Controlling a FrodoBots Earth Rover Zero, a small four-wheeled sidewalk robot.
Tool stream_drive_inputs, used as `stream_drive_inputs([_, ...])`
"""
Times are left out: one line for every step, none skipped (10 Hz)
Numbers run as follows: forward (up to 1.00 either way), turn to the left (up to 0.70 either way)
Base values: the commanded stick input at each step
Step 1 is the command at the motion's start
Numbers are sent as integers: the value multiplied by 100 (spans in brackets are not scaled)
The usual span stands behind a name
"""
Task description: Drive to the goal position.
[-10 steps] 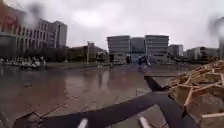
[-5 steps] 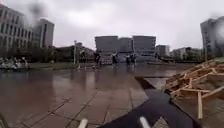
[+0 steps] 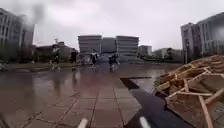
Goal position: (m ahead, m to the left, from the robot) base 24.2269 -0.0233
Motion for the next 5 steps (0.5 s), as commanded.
stream_drive_inputs([100,0])
stream_drive_inputs([100,0])
stream_drive_inputs([100,-20])
stream_drive_inputs([100,-37])
stream_drive_inputs([100,-40])
